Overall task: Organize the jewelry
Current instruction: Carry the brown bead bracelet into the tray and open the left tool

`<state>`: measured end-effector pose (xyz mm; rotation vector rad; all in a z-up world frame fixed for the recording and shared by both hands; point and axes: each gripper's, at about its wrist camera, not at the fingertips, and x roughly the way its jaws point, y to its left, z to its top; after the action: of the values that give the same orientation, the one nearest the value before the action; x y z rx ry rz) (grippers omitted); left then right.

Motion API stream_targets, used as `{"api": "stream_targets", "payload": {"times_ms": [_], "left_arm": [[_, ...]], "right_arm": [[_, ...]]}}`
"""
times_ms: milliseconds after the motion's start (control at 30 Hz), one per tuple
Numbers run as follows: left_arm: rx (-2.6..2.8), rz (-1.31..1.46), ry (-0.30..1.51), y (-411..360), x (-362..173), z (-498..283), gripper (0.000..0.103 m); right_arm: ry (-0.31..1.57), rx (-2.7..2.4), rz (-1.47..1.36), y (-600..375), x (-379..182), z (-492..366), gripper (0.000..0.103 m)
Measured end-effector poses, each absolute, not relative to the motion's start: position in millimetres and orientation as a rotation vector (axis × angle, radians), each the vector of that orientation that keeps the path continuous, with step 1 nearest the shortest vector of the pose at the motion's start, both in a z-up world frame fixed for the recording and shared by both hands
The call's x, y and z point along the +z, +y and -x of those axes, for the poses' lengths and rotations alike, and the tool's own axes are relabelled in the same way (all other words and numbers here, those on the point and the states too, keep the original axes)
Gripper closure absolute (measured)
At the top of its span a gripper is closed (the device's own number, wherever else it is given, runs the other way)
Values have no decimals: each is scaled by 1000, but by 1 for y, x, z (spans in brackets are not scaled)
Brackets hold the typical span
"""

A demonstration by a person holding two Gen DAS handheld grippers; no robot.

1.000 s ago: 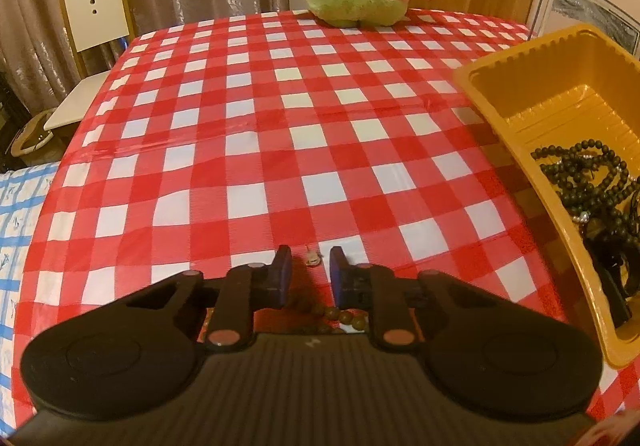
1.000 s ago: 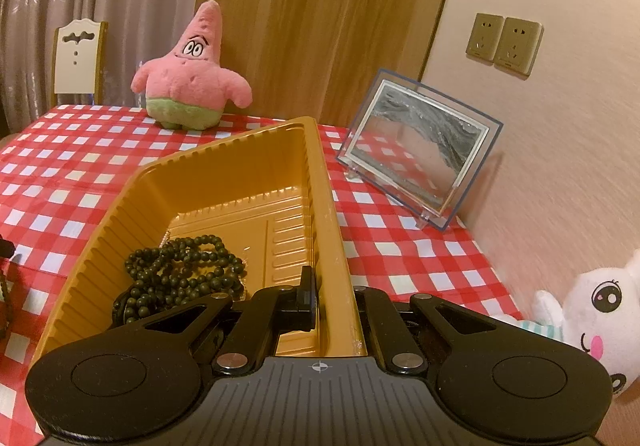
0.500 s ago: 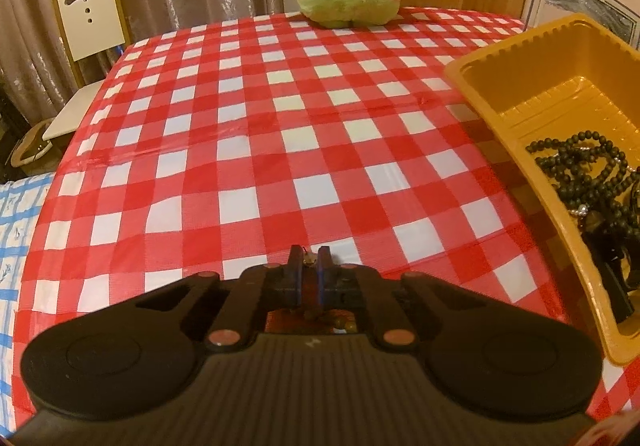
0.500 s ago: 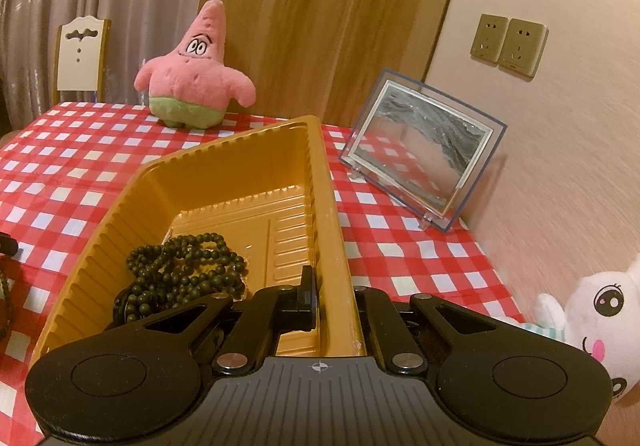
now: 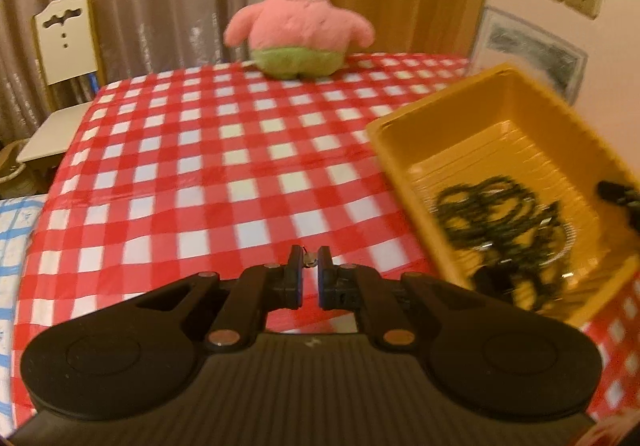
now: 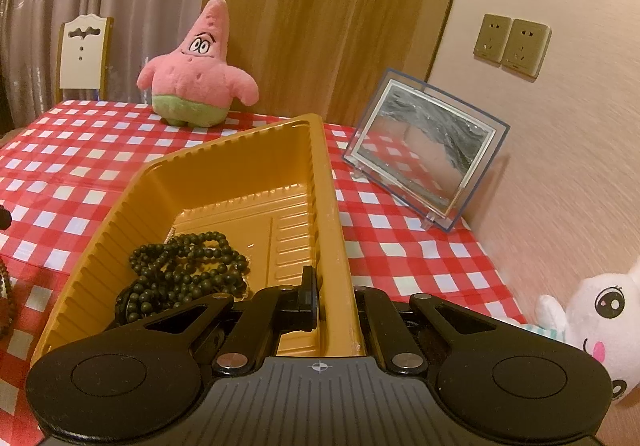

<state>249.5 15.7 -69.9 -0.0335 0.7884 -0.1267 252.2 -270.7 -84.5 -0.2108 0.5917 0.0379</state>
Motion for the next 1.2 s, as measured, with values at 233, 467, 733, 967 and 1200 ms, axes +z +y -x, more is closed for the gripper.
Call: {"api": "stream_targets", "payload": {"times_ms": [233, 467, 733, 967, 1200], "left_arm": [[-231, 58, 745, -16, -45, -239, 98], [-320, 76, 739, -49, -36, -237, 98], [-409, 80, 775, -85, -42, -245, 98], [-450, 87, 806, -108, -52, -264, 98], [-453, 91, 816, -118, -58, -275, 91]], "right_arm": [[589, 50, 213, -269, -83, -252, 99], [582, 63, 209, -270, -82, -253, 100], [579, 77, 201, -273, -82, -254, 100], [583, 80, 196, -273, -82, -255, 100], [588, 79, 190, -274, -84, -256, 100]]}}
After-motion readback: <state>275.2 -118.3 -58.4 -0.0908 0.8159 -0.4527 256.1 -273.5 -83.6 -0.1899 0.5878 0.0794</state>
